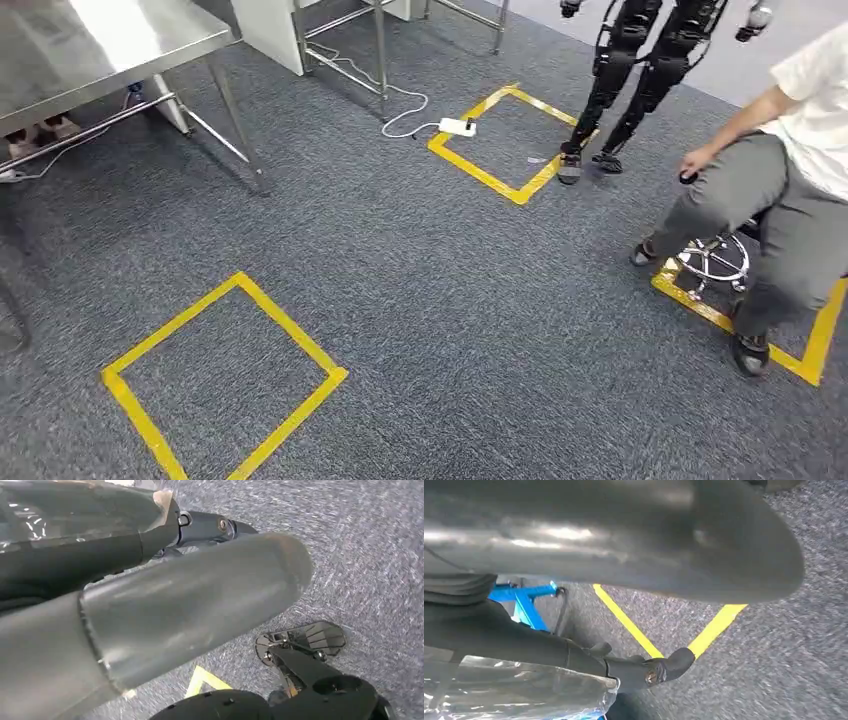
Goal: Take the parts from the cabinet and place them on the table.
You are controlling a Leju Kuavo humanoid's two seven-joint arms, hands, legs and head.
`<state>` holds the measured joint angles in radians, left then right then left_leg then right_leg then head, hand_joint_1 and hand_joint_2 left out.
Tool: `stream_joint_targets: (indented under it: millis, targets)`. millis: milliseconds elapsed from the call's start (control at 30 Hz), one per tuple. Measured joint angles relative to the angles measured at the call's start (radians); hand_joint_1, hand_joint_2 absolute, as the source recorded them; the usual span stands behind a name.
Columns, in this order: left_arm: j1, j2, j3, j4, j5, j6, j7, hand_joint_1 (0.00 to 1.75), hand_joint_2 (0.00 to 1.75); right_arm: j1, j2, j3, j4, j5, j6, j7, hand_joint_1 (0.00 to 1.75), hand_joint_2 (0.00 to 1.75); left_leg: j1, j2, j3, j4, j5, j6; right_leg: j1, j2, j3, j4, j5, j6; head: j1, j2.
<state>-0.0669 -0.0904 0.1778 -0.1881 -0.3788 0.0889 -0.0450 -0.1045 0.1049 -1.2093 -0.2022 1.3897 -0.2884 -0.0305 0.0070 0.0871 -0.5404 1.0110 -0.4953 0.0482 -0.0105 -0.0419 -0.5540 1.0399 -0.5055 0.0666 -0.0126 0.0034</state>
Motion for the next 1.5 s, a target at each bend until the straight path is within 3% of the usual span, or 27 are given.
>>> stream_joint_targets:
  millis: [33, 167, 200, 233, 267, 333, 367, 400, 467, 500, 533, 567, 667, 700, 733, 767, 867, 933, 1000, 1033, 1067, 1167, 1200, 1267, 1367, 1433, 1500]
  targets:
    - [-0.001, 0.000, 0.000, 0.000, -0.005, -0.001, 0.002, 0.00, 0.00, -0.002, 0.000, 0.000, 0.000, 0.000, 0.000, 0.000, 0.00, 0.00, -0.007, 0.009, 0.004, 0.001, -0.003, -0.004, 0.011, -0.050, 0.017, -0.045, 0.013, -0.015, 0.000, 0.000]
    - [-0.003, -0.003, 0.000, 0.000, -0.010, -0.014, 0.007, 0.00, 0.00, -0.003, -0.005, 0.000, 0.000, -0.001, 0.007, -0.002, 0.00, 0.00, -0.003, 0.054, 0.023, -0.009, -0.012, -0.030, 0.020, -0.008, 0.014, -0.057, 0.019, -0.050, 0.001, 0.000]
    - [-0.003, -0.003, 0.000, 0.000, -0.010, -0.015, 0.008, 0.00, 0.00, -0.002, -0.004, 0.000, 0.000, 0.001, 0.010, -0.002, 0.00, 0.00, 0.004, 0.021, 0.018, 0.004, -0.020, -0.037, -0.011, 0.010, 0.034, -0.069, 0.037, -0.062, -0.005, 0.000]
    - [-0.002, -0.003, 0.000, 0.000, -0.010, -0.015, 0.009, 0.00, 0.00, -0.003, -0.004, 0.001, 0.000, 0.002, 0.012, -0.002, 0.00, 0.00, 0.005, -0.038, 0.006, 0.038, -0.055, -0.039, -0.007, 0.017, 0.032, -0.071, 0.043, -0.070, -0.007, 0.000]
    - [0.000, -0.004, 0.000, 0.000, -0.010, -0.016, 0.009, 0.00, 0.00, -0.004, -0.005, 0.001, 0.000, 0.002, 0.015, -0.002, 0.00, 0.00, 0.007, -0.068, -0.018, 0.099, -0.099, -0.041, -0.007, 0.027, 0.031, -0.070, 0.044, -0.072, -0.009, 0.000]
    - [0.007, -0.004, 0.000, 0.000, -0.011, -0.016, 0.010, 0.00, 0.00, -0.005, -0.005, 0.002, 0.000, 0.002, 0.016, -0.003, 0.00, 0.00, 0.007, -0.086, -0.083, 0.243, -0.169, -0.048, -0.004, 0.054, 0.030, -0.069, 0.044, -0.072, -0.010, 0.000]
    - [0.009, -0.004, 0.000, 0.000, -0.012, -0.016, 0.012, 0.00, 0.00, -0.004, -0.005, 0.002, 0.000, 0.002, 0.016, -0.006, 0.00, 0.00, 0.007, -0.087, -0.105, 0.284, -0.175, -0.051, -0.004, 0.069, 0.030, -0.068, 0.044, -0.072, -0.010, 0.000]
    - [0.010, -0.003, 0.000, 0.000, -0.014, -0.016, 0.012, 0.00, 0.00, -0.003, -0.005, 0.002, 0.000, 0.002, 0.017, -0.009, 0.00, 0.00, 0.009, -0.087, -0.107, 0.277, -0.153, -0.052, -0.004, 0.085, 0.031, -0.066, 0.044, -0.071, -0.010, 0.000]
    - [0.010, -0.002, 0.000, 0.000, -0.020, -0.015, 0.013, 0.00, 0.00, -0.003, -0.005, 0.002, 0.000, 0.002, 0.018, -0.012, 0.00, 0.00, 0.020, -0.096, -0.053, 0.141, -0.053, -0.056, -0.008, 0.117, 0.032, -0.059, 0.040, -0.067, -0.010, 0.000]
    - [0.010, -0.001, 0.000, 0.000, -0.021, -0.015, 0.013, 0.00, 0.00, -0.003, -0.005, 0.002, 0.000, 0.002, 0.018, -0.012, 0.00, 0.00, 0.028, -0.120, -0.018, 0.057, -0.006, -0.059, -0.009, 0.131, 0.031, -0.051, 0.035, -0.060, -0.011, 0.000]
    - [0.014, -0.001, 0.000, 0.002, -0.022, -0.015, 0.013, 0.00, 0.00, -0.003, -0.005, 0.002, 0.000, 0.002, 0.018, -0.012, 0.00, 0.00, 0.036, -0.185, -0.003, 0.029, -0.016, -0.061, -0.007, 0.141, 0.017, -0.043, 0.031, -0.053, -0.010, 0.000]
    - [0.013, -0.002, 0.000, 0.004, -0.022, -0.015, 0.012, 0.00, 0.00, -0.007, -0.006, 0.003, 0.000, 0.002, 0.018, -0.012, 0.00, 0.00, 0.033, -0.189, -0.008, 0.021, -0.015, -0.054, 0.000, 0.155, 0.009, -0.029, 0.028, -0.046, -0.009, 0.000]
    - [0.010, -0.002, 0.000, 0.004, -0.025, -0.018, 0.010, 0.00, 0.00, 0.002, -0.007, 0.003, 0.000, 0.002, 0.018, -0.013, 0.00, 0.00, 0.016, -0.150, -0.009, 0.021, -0.011, -0.032, -0.005, 0.187, -0.013, -0.041, 0.041, -0.023, -0.008, 0.000]
    - [0.009, -0.003, 0.000, 0.004, -0.025, -0.018, 0.009, 0.00, 0.00, 0.002, -0.009, 0.003, 0.000, 0.002, 0.017, -0.013, 0.00, 0.00, 0.022, -0.134, -0.006, 0.010, -0.002, -0.019, -0.004, 0.170, -0.015, -0.033, 0.035, -0.020, -0.005, 0.000]
    - [0.009, -0.002, 0.000, 0.004, -0.025, -0.018, 0.008, 0.00, 0.00, 0.002, -0.008, 0.003, 0.000, 0.002, 0.018, -0.013, 0.00, 0.00, 0.019, -0.123, -0.004, 0.006, -0.001, -0.009, -0.003, 0.103, -0.029, -0.003, 0.020, -0.021, -0.005, 0.000]
    - [0.009, 0.000, 0.000, 0.004, -0.025, -0.018, 0.008, 0.00, 0.00, -0.001, -0.006, 0.003, 0.000, 0.002, 0.017, -0.013, 0.00, 0.00, 0.016, -0.106, -0.004, 0.005, -0.002, -0.001, -0.003, 0.068, -0.067, 0.067, -0.016, -0.026, -0.002, 0.000]
    - [0.010, 0.000, 0.000, 0.004, -0.025, -0.017, 0.008, 0.00, 0.00, -0.004, -0.006, 0.003, 0.000, 0.002, 0.017, -0.013, 0.00, 0.00, 0.005, -0.056, -0.005, 0.006, -0.004, 0.002, -0.005, 0.055, -0.177, 0.289, -0.091, -0.022, -0.001, 0.000]
    - [0.009, 0.000, 0.000, 0.004, -0.025, -0.018, 0.008, 0.00, 0.00, 0.001, -0.006, 0.003, 0.000, 0.002, 0.017, -0.013, 0.00, 0.00, 0.004, -0.032, -0.004, 0.006, -0.004, 0.002, -0.005, 0.052, -0.146, 0.234, -0.061, -0.009, -0.001, 0.000]
    - [0.007, 0.000, 0.000, 0.004, -0.025, -0.018, 0.008, 0.00, 0.00, 0.001, -0.006, 0.003, 0.000, 0.002, 0.018, -0.013, 0.00, 0.00, 0.004, -0.011, -0.001, 0.006, -0.005, 0.000, -0.005, 0.020, -0.037, 0.038, 0.005, 0.003, -0.001, 0.000]
    - [0.006, 0.000, 0.000, 0.004, -0.025, -0.018, 0.008, 0.00, 0.00, -0.001, -0.006, 0.003, 0.000, 0.002, 0.017, -0.013, 0.00, 0.00, 0.001, -0.001, 0.003, 0.006, -0.007, -0.003, -0.004, -0.035, 0.004, -0.039, 0.022, -0.010, 0.000, 0.000]
    - [0.007, -0.001, 0.000, 0.004, -0.025, -0.018, 0.008, 0.00, 0.00, -0.004, -0.006, 0.003, 0.000, 0.002, 0.017, -0.013, 0.00, 0.00, -0.004, 0.008, 0.007, 0.005, -0.012, -0.011, 0.013, -0.048, -0.001, -0.037, 0.028, -0.016, 0.000, 0.000]
    - [0.002, -0.003, 0.000, 0.004, -0.025, -0.018, 0.008, 0.00, 0.00, -0.004, -0.010, 0.003, 0.000, 0.002, 0.018, -0.013, 0.00, 0.00, 0.002, 0.041, 0.022, -0.004, -0.016, -0.029, 0.019, -0.014, -0.010, -0.039, 0.032, -0.044, 0.000, 0.000]
    - [0.001, -0.004, 0.000, 0.003, -0.026, -0.018, 0.008, 0.00, 0.00, -0.004, -0.010, 0.003, 0.000, 0.002, 0.017, -0.014, 0.00, 0.00, 0.004, 0.035, 0.022, 0.001, -0.019, -0.038, 0.003, -0.001, 0.002, -0.053, 0.045, -0.056, -0.001, 0.000]
    - [0.001, -0.003, 0.000, 0.004, -0.028, -0.017, 0.006, 0.00, 0.00, -0.003, -0.008, 0.003, 0.000, 0.002, 0.017, -0.015, 0.00, 0.00, 0.008, -0.058, -0.006, 0.071, -0.078, -0.041, -0.008, 0.019, 0.006, -0.055, 0.054, -0.073, -0.007, 0.000]
    - [0.008, -0.003, 0.000, 0.005, -0.030, -0.018, 0.006, 0.00, 0.00, -0.004, -0.008, 0.003, 0.000, 0.000, 0.016, -0.016, 0.00, 0.00, 0.010, -0.090, -0.111, 0.294, -0.183, -0.047, 0.000, 0.060, 0.002, -0.054, 0.055, -0.077, -0.010, 0.000]
    - [0.012, -0.003, 0.000, 0.005, -0.030, -0.023, 0.006, 0.00, 0.00, 0.000, -0.008, 0.003, 0.000, 0.000, 0.016, -0.016, 0.00, 0.00, 0.014, -0.090, -0.109, 0.276, -0.141, -0.049, 0.000, 0.088, 0.004, -0.051, 0.054, -0.077, -0.010, 0.000]
    - [0.011, -0.002, 0.000, 0.005, -0.031, -0.024, 0.006, 0.00, 0.00, 0.000, -0.007, 0.003, 0.000, 0.000, 0.016, -0.016, 0.00, 0.00, 0.024, -0.106, -0.042, 0.122, -0.042, -0.052, -0.002, 0.119, 0.006, -0.042, 0.053, -0.075, -0.009, 0.000]
